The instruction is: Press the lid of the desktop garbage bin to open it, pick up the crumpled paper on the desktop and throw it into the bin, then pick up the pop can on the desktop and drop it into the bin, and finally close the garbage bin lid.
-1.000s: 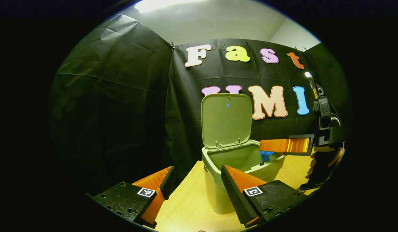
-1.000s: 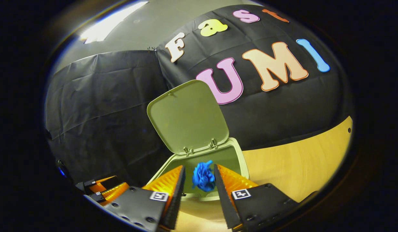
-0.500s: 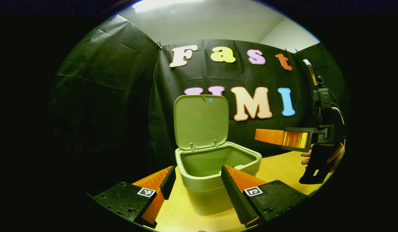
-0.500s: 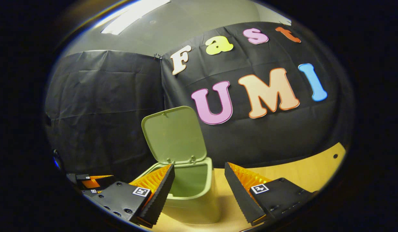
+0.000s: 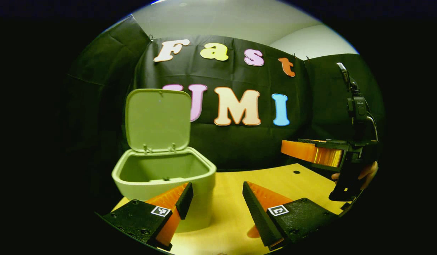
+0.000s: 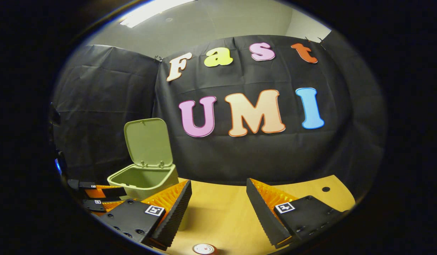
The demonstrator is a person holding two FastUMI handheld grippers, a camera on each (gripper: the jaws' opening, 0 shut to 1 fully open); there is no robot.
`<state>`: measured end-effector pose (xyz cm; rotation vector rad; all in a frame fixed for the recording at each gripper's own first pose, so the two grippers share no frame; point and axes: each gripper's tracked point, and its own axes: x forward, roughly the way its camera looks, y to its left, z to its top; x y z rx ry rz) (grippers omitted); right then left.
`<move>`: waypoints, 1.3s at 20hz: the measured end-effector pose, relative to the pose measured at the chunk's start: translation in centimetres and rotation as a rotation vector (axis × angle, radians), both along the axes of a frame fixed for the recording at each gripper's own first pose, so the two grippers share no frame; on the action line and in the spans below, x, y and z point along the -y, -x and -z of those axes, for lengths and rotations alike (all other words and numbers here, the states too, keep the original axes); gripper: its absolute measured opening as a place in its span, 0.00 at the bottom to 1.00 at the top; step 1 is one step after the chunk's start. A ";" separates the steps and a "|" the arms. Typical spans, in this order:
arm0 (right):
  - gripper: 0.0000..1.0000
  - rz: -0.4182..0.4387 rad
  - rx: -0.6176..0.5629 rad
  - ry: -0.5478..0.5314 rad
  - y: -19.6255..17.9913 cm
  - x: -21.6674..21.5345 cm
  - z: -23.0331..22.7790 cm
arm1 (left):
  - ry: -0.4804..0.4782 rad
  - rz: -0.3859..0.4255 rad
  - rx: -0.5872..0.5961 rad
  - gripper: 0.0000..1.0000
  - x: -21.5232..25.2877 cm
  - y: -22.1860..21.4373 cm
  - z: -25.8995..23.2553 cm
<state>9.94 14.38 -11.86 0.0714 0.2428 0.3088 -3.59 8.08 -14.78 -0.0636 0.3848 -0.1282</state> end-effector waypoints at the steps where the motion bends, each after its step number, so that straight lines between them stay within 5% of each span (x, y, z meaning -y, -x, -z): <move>1: 0.97 0.024 -0.008 0.003 0.2 1.6 0.2 | 0.020 0.022 -0.010 0.84 1.4 0.0 0.5; 10: 0.97 0.183 -0.104 0.022 2.6 11.9 3.7 | 0.086 0.191 -0.251 0.88 9.9 2.9 9.6; 23: 0.97 0.319 -0.185 0.054 6.3 20.5 6.2 | -0.008 0.195 -0.472 0.88 11.0 6.5 21.3; 26: 0.97 0.315 -0.189 0.073 6.8 20.8 6.5 | 0.001 0.168 -0.484 0.76 10.5 6.3 20.8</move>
